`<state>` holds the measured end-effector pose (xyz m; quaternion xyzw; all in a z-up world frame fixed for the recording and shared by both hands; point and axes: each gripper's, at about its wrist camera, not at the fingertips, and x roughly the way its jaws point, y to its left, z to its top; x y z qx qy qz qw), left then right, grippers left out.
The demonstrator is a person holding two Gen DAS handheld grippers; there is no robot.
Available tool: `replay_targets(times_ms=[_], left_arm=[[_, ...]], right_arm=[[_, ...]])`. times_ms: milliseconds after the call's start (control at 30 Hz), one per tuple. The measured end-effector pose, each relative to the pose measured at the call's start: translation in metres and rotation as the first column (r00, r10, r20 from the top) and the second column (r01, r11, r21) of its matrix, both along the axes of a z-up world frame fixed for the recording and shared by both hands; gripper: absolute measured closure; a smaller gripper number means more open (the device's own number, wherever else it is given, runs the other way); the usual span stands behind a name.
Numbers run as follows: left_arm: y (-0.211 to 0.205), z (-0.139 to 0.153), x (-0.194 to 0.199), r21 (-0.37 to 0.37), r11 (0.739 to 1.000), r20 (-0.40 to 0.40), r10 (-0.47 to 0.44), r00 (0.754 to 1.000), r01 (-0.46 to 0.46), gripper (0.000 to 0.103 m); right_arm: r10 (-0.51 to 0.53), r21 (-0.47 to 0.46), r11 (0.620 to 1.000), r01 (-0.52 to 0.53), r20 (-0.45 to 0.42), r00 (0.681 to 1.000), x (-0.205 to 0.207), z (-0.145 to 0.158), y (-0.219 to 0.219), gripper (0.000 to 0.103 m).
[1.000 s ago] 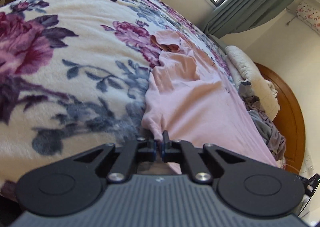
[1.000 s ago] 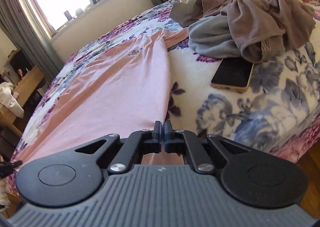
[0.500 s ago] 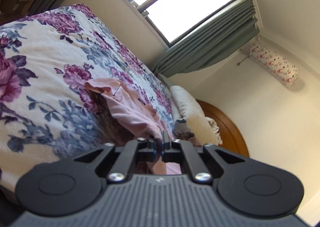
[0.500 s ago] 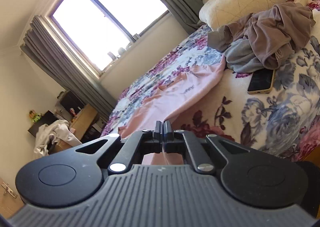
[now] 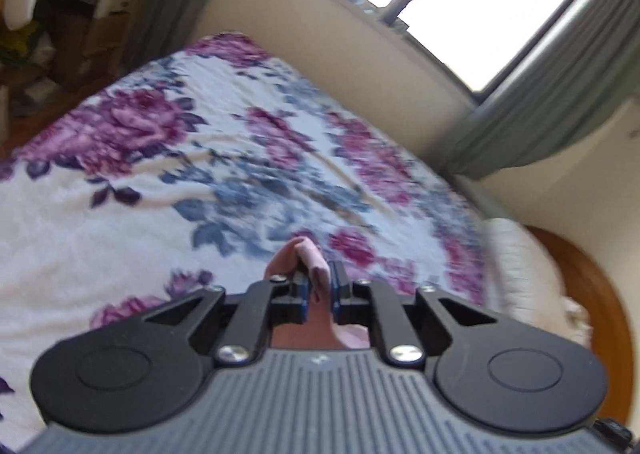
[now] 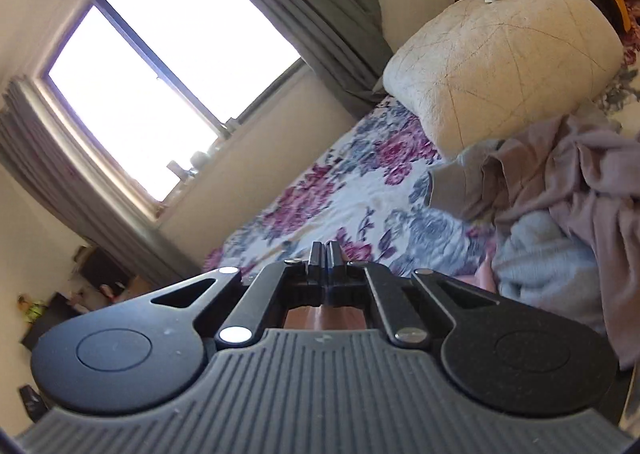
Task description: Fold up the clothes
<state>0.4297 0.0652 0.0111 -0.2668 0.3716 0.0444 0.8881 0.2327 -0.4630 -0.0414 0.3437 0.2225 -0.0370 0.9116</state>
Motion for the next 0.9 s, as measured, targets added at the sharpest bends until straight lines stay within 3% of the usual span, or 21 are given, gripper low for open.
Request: replay_targets(times_ms=[33,100,167,200,267,333,400,467,533,633,700,733,767,800,833,900], left_arm=[[-0.009,-0.009,0.029,0.053,0.997,-0.065,0.052,0.997,-0.049,0.072],[-0.009,-0.026,0.042,0.056,0.997,-0.085,0.055,0.995,-0.05,0.07],[-0.008,-0.038,0.042,0.056,0.998,-0.073,0.034,0.997,-0.03,0.049],[-0.005,-0.042,0.032,0.076,0.997,-0.062,0.003,0.998,0.001,0.045],[0.005,-0.06,-0.01,0.153,0.983,-0.025,-0.099,0.995,0.102,0.042],[0.021,-0.09,-0.063,0.164,0.964,-0.004,-0.212,0.977,0.21,0.042],[0.028,-0.124,-0.114,0.155,0.942,0.013,-0.303,0.953,0.298,0.042],[0.029,-0.156,-0.153,0.162,0.929,0.014,-0.339,0.941,0.333,0.042],[0.027,-0.186,-0.174,0.144,0.931,-0.011,-0.337,0.941,0.335,0.042],[0.027,-0.22,-0.181,0.079,0.953,-0.017,-0.292,0.956,0.293,0.042],[0.028,-0.226,-0.178,0.057,0.964,-0.006,-0.261,0.965,0.261,0.043],[0.027,-0.23,-0.177,0.061,0.967,0.012,-0.249,0.968,0.248,0.044],[0.025,-0.232,-0.175,0.07,0.968,0.025,-0.242,0.97,0.24,0.073],[0.022,-0.23,-0.173,0.096,0.964,0.025,-0.251,0.968,0.248,0.096],[0.02,-0.227,-0.172,0.115,0.961,0.025,-0.256,0.966,0.252,0.098],[0.02,-0.218,-0.17,0.114,0.964,0.036,-0.247,0.968,0.242,0.098]], right_arm=[[-0.058,-0.005,0.998,0.058,-0.056,0.997,0.024,-0.007,-0.004,0.071],[-0.089,-0.064,0.994,0.083,-0.1,0.991,0.057,-0.029,-0.006,0.066],[-0.098,-0.101,0.991,0.089,-0.09,0.991,0.051,-0.049,-0.006,0.054],[-0.068,-0.104,0.993,0.059,-0.078,0.995,0.041,-0.061,-0.004,0.051],[0.017,-0.115,0.993,-0.025,-0.063,0.998,0.019,-0.079,0.004,0.05],[0.13,-0.189,0.972,-0.138,-0.054,0.99,-0.026,-0.11,0.021,0.049],[0.23,-0.291,0.927,-0.236,-0.057,0.972,-0.063,-0.138,0.046,0.048],[0.31,-0.403,0.859,-0.316,-0.082,0.947,-0.091,-0.166,0.072,0.048],[0.323,-0.44,0.832,-0.337,-0.109,0.94,-0.088,-0.179,0.085,0.048],[0.297,-0.458,0.829,-0.322,-0.128,0.946,-0.055,-0.181,0.093,0.047],[0.23,-0.514,0.805,-0.296,-0.19,0.954,-0.028,-0.185,0.097,0.047],[0.2,-0.532,0.797,-0.286,-0.214,0.956,-0.019,-0.187,0.098,0.047],[0.19,-0.527,0.794,-0.302,-0.256,0.948,-0.009,-0.193,0.097,0.049],[0.181,-0.522,0.793,-0.314,-0.289,0.94,-0.005,-0.198,0.096,0.081],[0.178,-0.521,0.792,-0.318,-0.3,0.937,-0.007,-0.2,0.094,0.099],[0.185,-0.528,0.799,-0.288,-0.241,0.953,-0.027,-0.196,0.088,0.1]])
